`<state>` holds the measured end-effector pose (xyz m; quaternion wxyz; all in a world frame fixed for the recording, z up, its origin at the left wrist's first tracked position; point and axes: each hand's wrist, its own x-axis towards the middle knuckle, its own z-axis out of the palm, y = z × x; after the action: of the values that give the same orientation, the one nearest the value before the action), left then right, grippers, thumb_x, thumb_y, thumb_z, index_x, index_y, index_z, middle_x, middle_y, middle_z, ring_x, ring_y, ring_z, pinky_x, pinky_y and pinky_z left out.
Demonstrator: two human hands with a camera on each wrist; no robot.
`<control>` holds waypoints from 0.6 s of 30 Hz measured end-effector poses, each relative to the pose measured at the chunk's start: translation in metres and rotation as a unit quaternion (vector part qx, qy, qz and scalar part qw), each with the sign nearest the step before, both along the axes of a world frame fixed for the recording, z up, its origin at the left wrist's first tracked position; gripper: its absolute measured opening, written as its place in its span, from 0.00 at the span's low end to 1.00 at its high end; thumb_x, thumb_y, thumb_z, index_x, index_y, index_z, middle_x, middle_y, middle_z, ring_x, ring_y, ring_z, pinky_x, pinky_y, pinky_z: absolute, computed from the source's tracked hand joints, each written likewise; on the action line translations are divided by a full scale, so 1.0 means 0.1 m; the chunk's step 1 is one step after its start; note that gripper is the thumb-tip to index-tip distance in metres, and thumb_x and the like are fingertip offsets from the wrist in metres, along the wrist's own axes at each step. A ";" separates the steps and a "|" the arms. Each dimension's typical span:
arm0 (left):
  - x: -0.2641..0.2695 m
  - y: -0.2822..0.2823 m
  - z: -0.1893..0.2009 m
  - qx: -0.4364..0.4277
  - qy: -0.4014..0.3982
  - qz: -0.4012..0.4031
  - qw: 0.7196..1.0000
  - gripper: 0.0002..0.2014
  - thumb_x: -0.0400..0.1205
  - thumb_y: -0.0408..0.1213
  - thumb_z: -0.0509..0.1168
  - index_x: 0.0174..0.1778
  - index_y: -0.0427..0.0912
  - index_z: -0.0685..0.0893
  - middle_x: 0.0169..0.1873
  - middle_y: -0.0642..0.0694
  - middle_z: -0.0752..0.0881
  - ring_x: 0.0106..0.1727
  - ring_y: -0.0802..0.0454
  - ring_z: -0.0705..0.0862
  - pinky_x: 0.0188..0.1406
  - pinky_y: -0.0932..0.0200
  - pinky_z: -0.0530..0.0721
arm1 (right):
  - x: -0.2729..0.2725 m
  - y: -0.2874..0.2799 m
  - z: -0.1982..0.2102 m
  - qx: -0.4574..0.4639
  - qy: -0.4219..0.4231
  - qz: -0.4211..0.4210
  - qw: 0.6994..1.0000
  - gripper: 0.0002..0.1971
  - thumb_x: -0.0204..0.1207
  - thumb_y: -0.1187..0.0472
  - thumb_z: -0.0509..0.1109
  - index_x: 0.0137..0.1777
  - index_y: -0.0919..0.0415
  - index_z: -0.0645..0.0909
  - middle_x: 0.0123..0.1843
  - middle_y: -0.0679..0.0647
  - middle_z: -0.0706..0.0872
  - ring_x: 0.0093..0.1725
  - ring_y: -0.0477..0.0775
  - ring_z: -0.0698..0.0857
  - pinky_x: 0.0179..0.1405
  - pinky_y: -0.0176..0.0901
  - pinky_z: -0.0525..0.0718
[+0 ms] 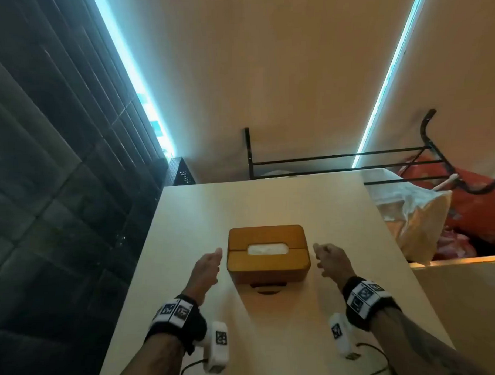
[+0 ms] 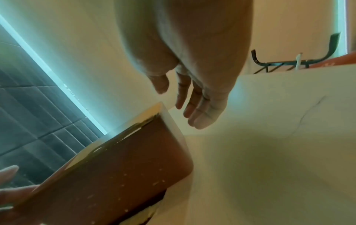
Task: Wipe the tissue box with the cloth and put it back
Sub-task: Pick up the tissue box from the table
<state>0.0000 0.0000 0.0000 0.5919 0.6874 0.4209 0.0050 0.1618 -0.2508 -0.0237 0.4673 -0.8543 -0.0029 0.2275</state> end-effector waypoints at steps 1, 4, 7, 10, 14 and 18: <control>0.05 0.00 -0.03 -0.016 0.012 -0.005 1.000 0.22 0.89 0.58 0.55 0.62 0.42 0.78 0.61 0.39 0.82 0.63 0.40 0.81 0.65 0.39 0.81 | 0.02 0.05 -0.03 -0.003 0.003 -0.017 1.000 0.23 0.89 0.48 0.61 0.48 0.71 0.81 0.47 0.68 0.86 0.44 0.61 0.81 0.54 0.65 0.86; 0.16 0.03 -0.10 -0.065 0.045 -0.026 0.997 0.36 0.86 0.67 0.48 0.77 0.40 0.73 0.72 0.39 0.78 0.71 0.40 0.77 0.65 0.40 0.78 | 0.06 0.17 -0.03 0.009 0.036 -0.021 0.999 0.22 0.90 0.45 0.55 0.47 0.62 0.77 0.52 0.63 0.83 0.52 0.64 0.82 0.65 0.70 0.81; 0.23 0.03 -0.13 -0.098 0.067 -0.025 0.993 0.41 0.85 0.70 0.45 0.84 0.41 0.68 0.81 0.37 0.74 0.79 0.39 0.73 0.71 0.37 0.74 | 0.05 0.25 -0.01 0.049 0.091 -0.026 0.994 0.28 0.91 0.43 0.51 0.56 0.68 0.82 0.58 0.65 0.85 0.61 0.68 0.84 0.71 0.70 0.80; 0.26 -0.02 -0.06 -0.118 0.058 -0.020 0.991 0.39 0.86 0.68 0.43 0.82 0.42 0.72 0.79 0.38 0.77 0.79 0.40 0.75 0.75 0.37 0.72 | 0.03 0.31 0.01 0.089 0.141 -0.048 0.985 0.37 0.91 0.41 0.50 0.70 0.79 0.79 0.65 0.76 0.87 0.66 0.76 0.85 0.71 0.73 0.81; 0.29 -0.05 -0.02 -0.140 0.033 -0.026 0.989 0.38 0.85 0.68 0.41 0.81 0.46 0.74 0.76 0.39 0.79 0.76 0.41 0.76 0.75 0.36 0.73 | 0.00 0.33 0.00 0.117 0.157 -0.061 0.979 0.40 0.90 0.37 0.48 0.71 0.77 0.80 0.65 0.75 0.87 0.55 0.69 0.89 0.68 0.70 0.83; 0.23 -0.07 -0.03 -0.150 0.003 -0.028 0.988 0.39 0.85 0.69 0.42 0.81 0.47 0.75 0.73 0.41 0.82 0.73 0.41 0.79 0.77 0.36 0.73 | 0.00 0.28 -0.04 0.133 0.155 -0.070 0.976 0.39 0.89 0.36 0.49 0.69 0.75 0.82 0.63 0.73 0.89 0.53 0.67 0.90 0.66 0.66 0.85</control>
<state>0.0235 -0.0072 -0.0026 0.6870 0.6020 0.3997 -0.0769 0.1617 -0.2226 -0.0273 0.5861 -0.7369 0.0990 0.3220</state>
